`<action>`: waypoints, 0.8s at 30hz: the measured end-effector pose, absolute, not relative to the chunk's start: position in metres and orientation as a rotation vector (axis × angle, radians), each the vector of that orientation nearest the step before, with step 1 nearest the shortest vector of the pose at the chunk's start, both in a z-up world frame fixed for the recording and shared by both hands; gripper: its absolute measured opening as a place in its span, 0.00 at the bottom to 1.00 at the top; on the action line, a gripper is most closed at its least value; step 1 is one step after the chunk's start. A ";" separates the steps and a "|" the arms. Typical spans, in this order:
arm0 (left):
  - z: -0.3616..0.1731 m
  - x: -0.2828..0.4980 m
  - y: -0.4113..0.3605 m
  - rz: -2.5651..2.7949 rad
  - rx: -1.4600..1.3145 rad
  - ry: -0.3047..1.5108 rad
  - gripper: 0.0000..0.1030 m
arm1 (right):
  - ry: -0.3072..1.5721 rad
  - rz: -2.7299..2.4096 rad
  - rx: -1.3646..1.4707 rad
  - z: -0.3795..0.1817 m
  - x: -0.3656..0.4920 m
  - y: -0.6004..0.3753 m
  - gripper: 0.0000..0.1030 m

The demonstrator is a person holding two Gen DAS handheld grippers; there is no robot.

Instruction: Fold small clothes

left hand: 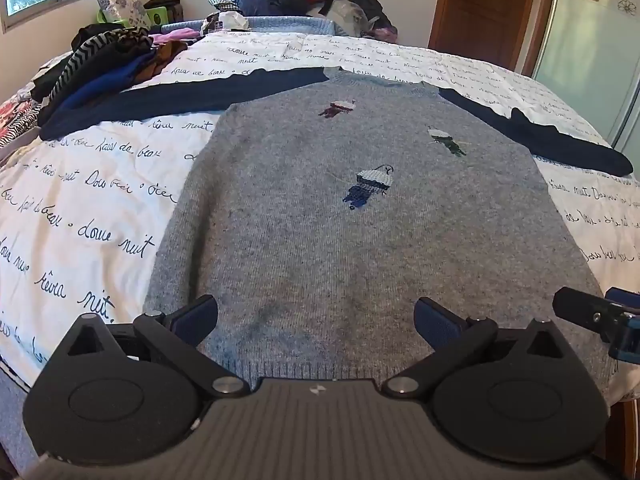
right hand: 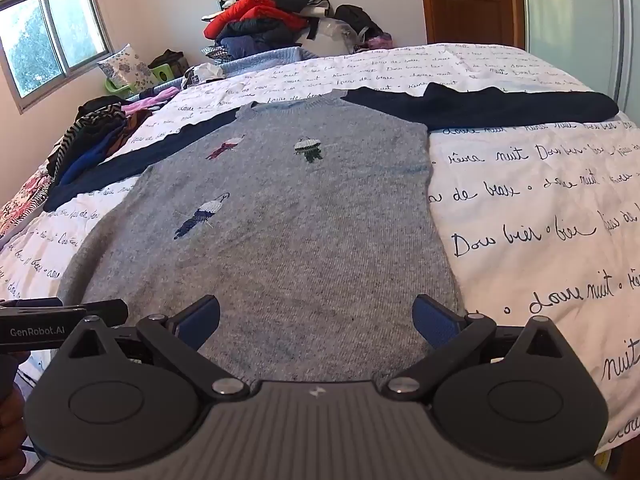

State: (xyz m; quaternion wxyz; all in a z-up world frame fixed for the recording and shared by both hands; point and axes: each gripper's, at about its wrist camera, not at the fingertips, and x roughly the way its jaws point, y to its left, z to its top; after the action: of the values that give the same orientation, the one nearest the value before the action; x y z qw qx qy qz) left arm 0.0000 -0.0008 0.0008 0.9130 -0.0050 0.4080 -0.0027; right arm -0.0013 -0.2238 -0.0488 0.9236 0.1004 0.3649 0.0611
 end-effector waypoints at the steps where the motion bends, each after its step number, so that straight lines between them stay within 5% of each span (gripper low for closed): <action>1: 0.001 0.000 -0.002 -0.011 -0.009 0.836 1.00 | 0.747 0.126 0.205 -0.048 -0.001 -0.224 1.00; 24: -0.004 -0.002 0.001 0.010 -0.027 0.834 1.00 | 0.759 0.140 0.197 -0.056 -0.004 -0.220 1.00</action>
State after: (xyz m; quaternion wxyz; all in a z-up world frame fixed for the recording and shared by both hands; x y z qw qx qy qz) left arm -0.0019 0.0012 -0.0043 0.9141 -0.0133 0.4052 0.0048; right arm -0.0037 -0.2202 -0.0558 0.9216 0.0961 0.3697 0.0683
